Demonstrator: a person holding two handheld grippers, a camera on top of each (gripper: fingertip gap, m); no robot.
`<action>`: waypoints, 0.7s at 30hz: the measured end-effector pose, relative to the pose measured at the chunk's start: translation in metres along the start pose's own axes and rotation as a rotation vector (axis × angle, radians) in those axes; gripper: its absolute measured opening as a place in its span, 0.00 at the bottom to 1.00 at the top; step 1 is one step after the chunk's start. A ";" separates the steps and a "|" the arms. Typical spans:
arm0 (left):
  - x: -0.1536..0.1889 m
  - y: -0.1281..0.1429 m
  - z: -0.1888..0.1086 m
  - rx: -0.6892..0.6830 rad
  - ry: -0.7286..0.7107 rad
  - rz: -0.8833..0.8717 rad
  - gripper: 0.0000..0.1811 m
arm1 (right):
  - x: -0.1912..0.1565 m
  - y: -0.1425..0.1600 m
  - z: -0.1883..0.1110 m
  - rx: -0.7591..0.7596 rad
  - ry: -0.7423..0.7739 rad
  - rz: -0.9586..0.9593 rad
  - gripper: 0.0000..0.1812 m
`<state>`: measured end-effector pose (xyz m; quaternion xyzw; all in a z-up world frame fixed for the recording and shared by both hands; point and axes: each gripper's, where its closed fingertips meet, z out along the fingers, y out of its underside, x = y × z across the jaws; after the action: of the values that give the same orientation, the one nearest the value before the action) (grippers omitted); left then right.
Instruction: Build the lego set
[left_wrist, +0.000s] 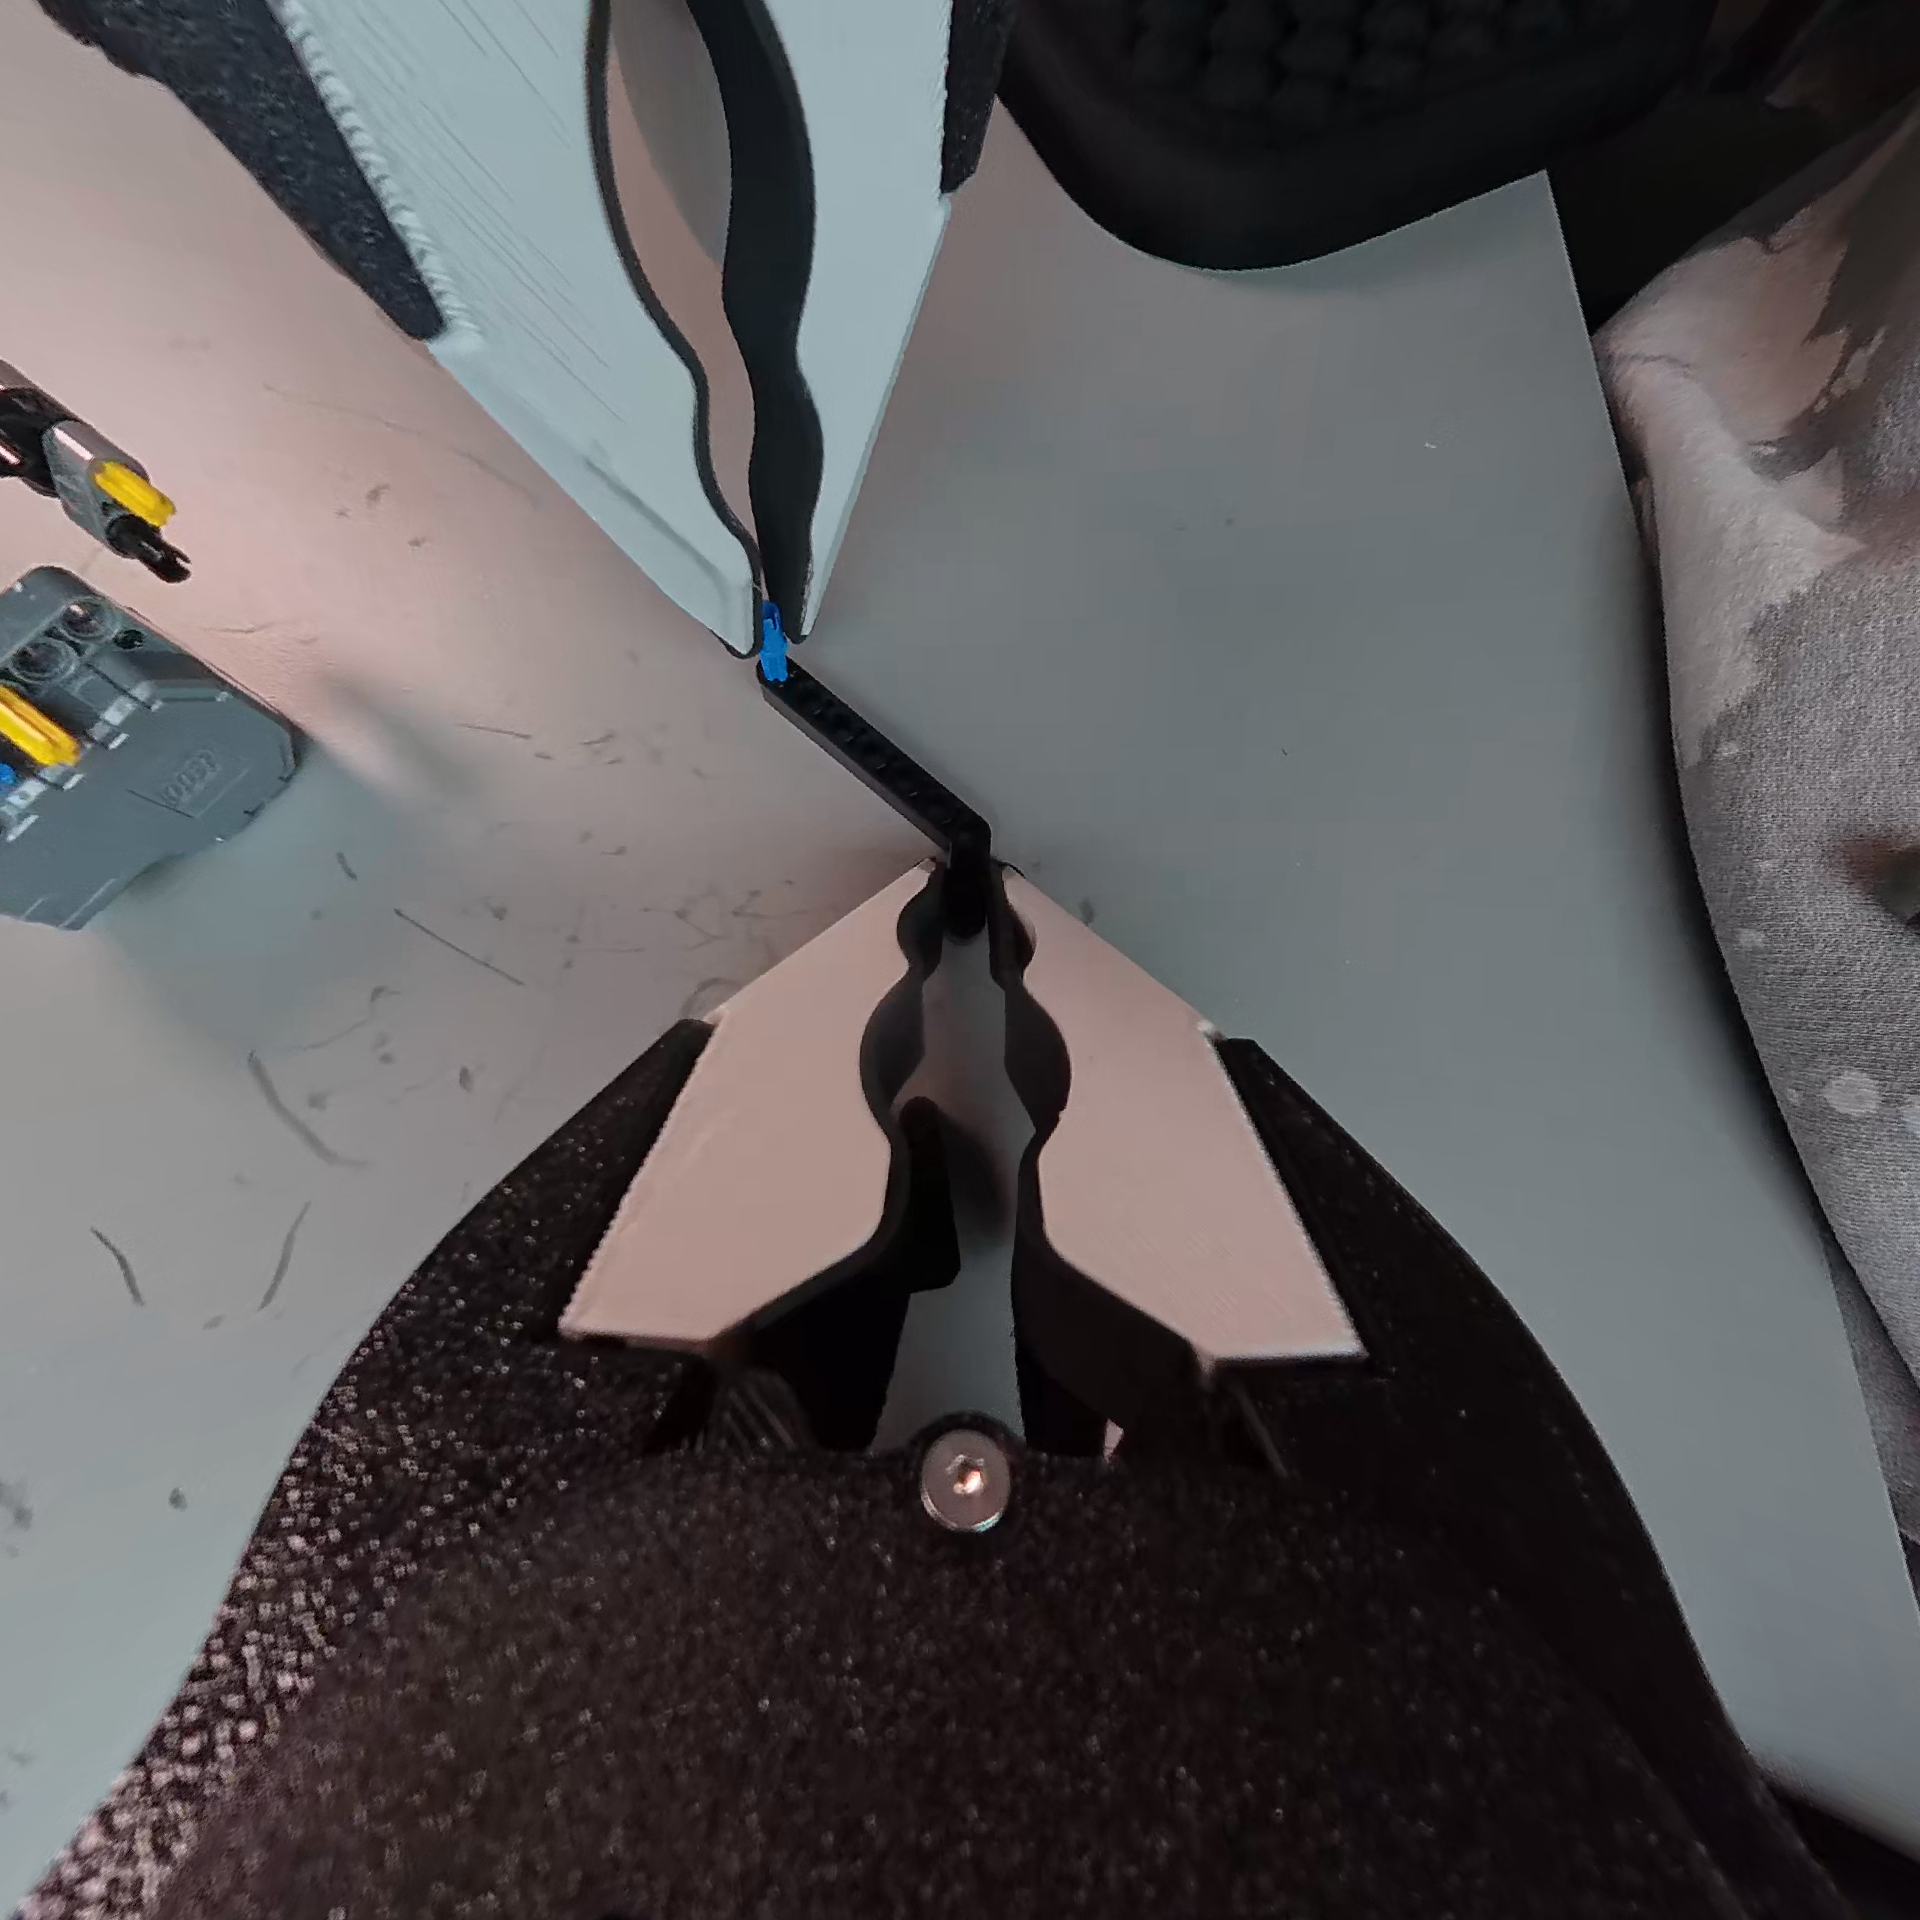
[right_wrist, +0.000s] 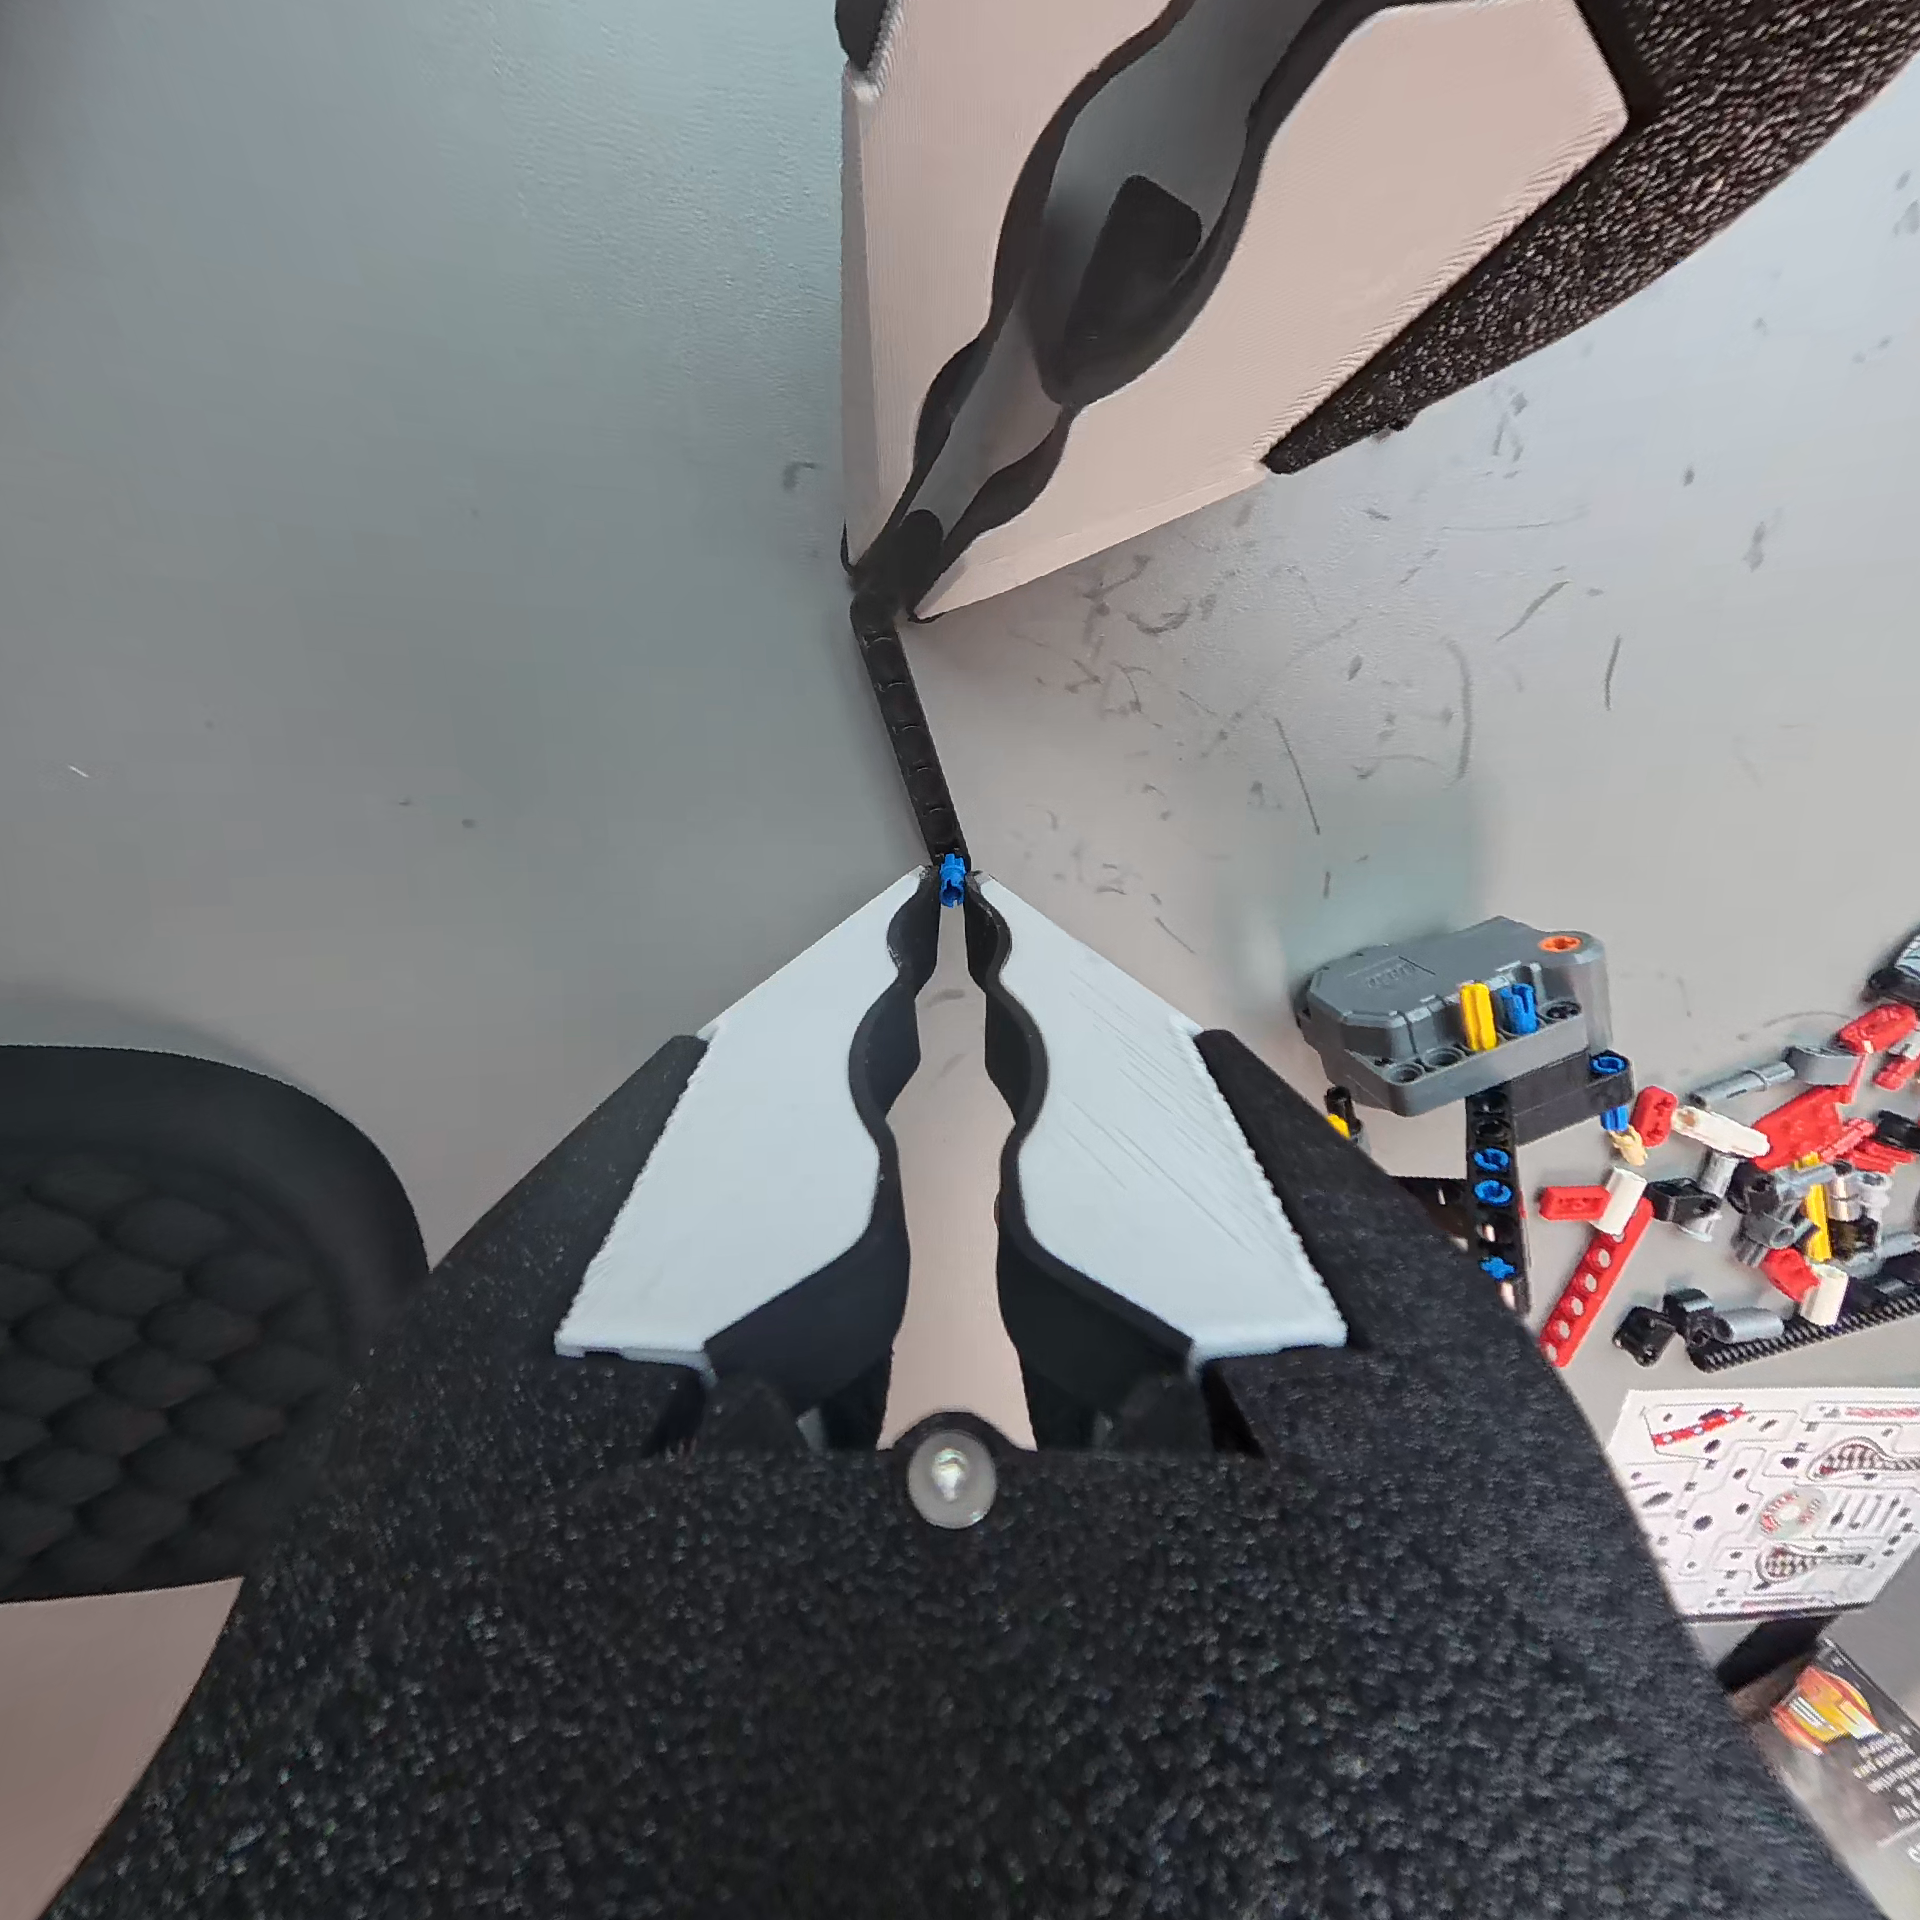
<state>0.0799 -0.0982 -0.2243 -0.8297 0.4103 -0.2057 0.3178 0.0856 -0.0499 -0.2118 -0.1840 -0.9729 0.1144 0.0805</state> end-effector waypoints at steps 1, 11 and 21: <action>0.000 0.000 0.000 0.001 0.003 -0.001 0.04 | 0.000 0.000 0.000 -0.004 -0.002 -0.007 0.02; 0.000 0.000 0.000 0.018 0.010 0.010 0.04 | 0.001 0.000 0.001 -0.079 -0.051 -0.087 0.02; 0.000 0.001 -0.001 0.024 0.026 0.029 0.04 | 0.000 -0.002 0.008 -0.095 -0.120 -0.152 0.02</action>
<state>0.0792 -0.0992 -0.2241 -0.8172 0.4237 -0.2165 0.3253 0.0836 -0.0533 -0.2193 -0.1059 -0.9915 0.0727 0.0218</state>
